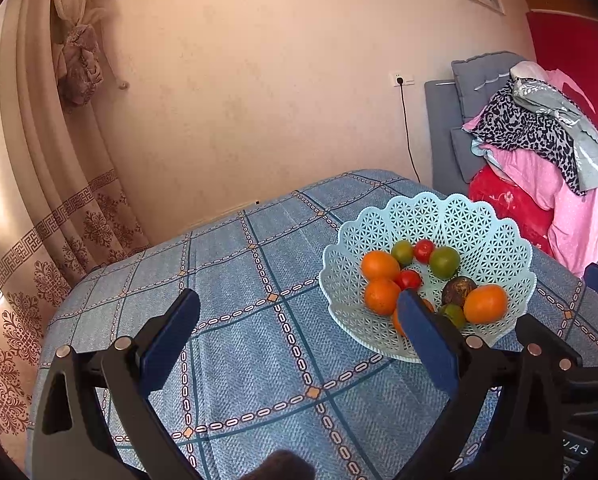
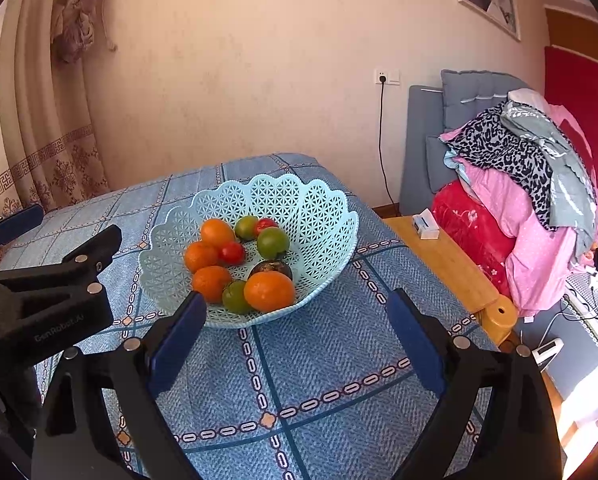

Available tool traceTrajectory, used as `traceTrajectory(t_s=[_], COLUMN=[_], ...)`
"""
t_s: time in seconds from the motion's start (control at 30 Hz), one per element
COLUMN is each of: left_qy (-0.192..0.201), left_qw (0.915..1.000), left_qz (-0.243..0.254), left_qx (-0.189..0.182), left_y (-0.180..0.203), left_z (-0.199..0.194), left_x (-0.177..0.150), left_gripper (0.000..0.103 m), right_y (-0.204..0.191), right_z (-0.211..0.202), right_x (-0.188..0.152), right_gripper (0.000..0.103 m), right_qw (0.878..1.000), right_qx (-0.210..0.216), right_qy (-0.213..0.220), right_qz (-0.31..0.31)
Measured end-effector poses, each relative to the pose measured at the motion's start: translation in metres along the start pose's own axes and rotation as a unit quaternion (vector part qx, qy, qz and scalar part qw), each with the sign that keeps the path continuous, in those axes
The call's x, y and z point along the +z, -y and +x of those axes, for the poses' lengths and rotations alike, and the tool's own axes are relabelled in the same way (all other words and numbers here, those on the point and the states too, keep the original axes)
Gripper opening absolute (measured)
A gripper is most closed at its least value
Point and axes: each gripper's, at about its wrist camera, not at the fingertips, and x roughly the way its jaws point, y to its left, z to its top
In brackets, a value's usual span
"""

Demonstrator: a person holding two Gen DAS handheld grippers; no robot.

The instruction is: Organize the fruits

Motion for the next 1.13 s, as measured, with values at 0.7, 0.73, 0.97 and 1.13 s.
traceTrajectory(t_s=[0.7,0.73,0.97,1.13], left_qy=[-0.003,-0.003,-0.006,-0.009], left_qw=[0.9999,0.9999,0.9997,0.999], left_qz=[0.001,0.001,-0.005,-0.008], left_qx=[0.015,0.016,0.024,0.042], left_y=[-0.004,-0.004,-0.008,-0.017], left_z=[0.003,0.004,0.002,-0.005], left_x=[0.0,-0.001,0.0,-0.004], left_gripper=[0.1,0.1,0.1,0.1], right_y=[-0.011,-0.012,-0.02,-0.024], right_z=[0.024,0.023,0.023,0.019], right_x=[-0.006,-0.006,-0.011,-0.014], right_gripper=[0.098,0.098,0.098,0.098], right_qw=[0.999,0.999,0.998,0.997], right_qx=[-0.022,-0.023,-0.01,-0.024], right_qy=[-0.033,-0.032,-0.053,-0.066], right_qz=[-0.026,-0.031,-0.04,-0.04])
